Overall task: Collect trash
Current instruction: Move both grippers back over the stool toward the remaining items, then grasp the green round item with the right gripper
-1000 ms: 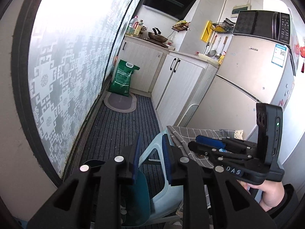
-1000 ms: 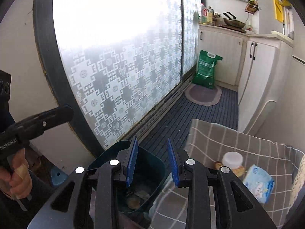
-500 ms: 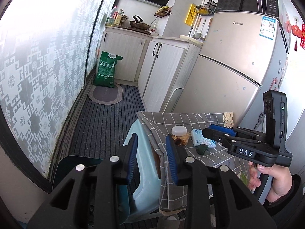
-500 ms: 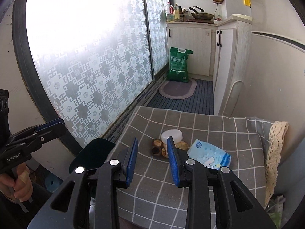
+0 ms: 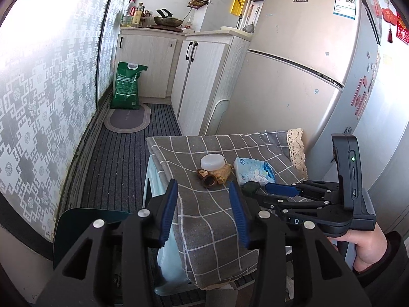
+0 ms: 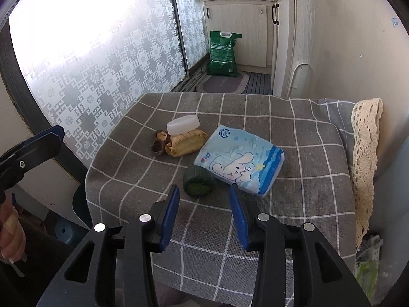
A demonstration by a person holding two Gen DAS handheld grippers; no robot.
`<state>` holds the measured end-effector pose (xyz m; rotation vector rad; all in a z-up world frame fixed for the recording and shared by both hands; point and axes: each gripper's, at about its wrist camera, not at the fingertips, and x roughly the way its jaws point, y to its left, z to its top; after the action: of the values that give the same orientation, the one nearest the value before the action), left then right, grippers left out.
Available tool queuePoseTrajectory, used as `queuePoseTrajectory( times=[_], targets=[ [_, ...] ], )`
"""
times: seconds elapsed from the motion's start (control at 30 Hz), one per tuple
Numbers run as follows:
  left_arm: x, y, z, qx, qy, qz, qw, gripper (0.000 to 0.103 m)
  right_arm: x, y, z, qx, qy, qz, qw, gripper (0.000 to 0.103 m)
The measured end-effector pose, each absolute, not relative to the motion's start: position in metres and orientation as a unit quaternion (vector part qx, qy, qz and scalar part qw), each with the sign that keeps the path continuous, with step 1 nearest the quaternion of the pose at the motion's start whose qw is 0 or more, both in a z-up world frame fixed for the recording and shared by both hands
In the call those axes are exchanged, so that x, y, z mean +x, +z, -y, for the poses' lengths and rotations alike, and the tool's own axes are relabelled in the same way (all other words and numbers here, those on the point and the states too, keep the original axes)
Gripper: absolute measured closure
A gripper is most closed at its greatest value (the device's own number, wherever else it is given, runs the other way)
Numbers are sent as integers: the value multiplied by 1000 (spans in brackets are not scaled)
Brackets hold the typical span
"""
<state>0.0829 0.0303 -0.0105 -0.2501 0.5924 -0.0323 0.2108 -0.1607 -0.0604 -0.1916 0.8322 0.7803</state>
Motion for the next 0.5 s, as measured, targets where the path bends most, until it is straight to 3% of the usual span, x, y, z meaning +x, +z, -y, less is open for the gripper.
queuePoseTrajectory(
  times=[0.5],
  targets=[
    [118,-38,-5,-103,-6,-334,937,57,218,-72,153,-99,399,-361,837,62]
  ],
)
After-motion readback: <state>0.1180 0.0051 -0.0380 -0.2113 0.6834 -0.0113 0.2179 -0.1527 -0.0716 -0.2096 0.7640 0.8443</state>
